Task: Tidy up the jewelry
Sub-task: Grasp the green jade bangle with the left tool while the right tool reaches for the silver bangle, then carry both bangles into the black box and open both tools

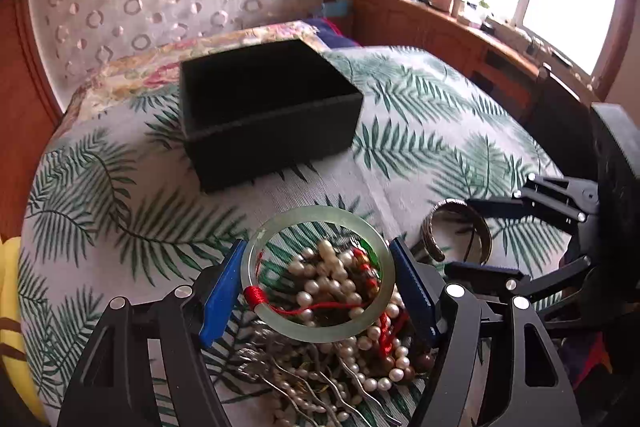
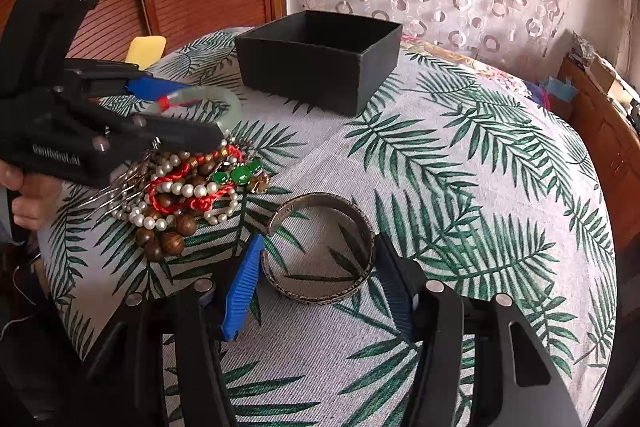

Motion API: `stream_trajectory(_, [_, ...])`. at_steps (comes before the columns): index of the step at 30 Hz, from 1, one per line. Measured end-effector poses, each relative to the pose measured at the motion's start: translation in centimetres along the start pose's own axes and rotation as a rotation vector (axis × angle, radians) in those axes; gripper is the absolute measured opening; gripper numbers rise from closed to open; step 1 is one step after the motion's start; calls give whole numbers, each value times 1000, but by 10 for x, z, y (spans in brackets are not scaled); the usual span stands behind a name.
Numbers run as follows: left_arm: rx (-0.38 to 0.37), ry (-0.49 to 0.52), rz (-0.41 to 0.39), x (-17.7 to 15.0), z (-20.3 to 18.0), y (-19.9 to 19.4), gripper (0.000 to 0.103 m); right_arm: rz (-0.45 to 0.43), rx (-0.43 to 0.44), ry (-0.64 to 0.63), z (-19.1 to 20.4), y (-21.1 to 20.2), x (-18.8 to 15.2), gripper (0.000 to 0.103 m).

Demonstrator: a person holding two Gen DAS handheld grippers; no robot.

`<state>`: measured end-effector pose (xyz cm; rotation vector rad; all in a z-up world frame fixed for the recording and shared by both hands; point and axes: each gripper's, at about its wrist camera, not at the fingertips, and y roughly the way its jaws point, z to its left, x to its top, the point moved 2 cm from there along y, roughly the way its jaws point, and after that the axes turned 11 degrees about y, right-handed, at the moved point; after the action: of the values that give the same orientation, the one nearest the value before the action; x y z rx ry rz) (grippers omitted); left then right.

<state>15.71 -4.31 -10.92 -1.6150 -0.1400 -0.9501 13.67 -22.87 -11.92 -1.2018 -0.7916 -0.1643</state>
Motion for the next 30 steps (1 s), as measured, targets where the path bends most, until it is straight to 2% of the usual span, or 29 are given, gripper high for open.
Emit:
stream_trajectory(7, [23, -26, -59, 24, 16, -7, 69, -52, -4, -9, -2, -14, 18, 59])
stream_trajectory(16, [63, -39, -105, 70, 43, -5, 69, -131, -37, -18, -16, -27, 60, 59])
stream_trajectory(22, [80, -55, -83, 88, 60, 17, 69, -158, -48, -23, -21, -29, 83, 59])
stream_trajectory(30, [85, -70, -51, 93, 67, 42, 69, -156, -52, -42, -23, -24, 103, 59])
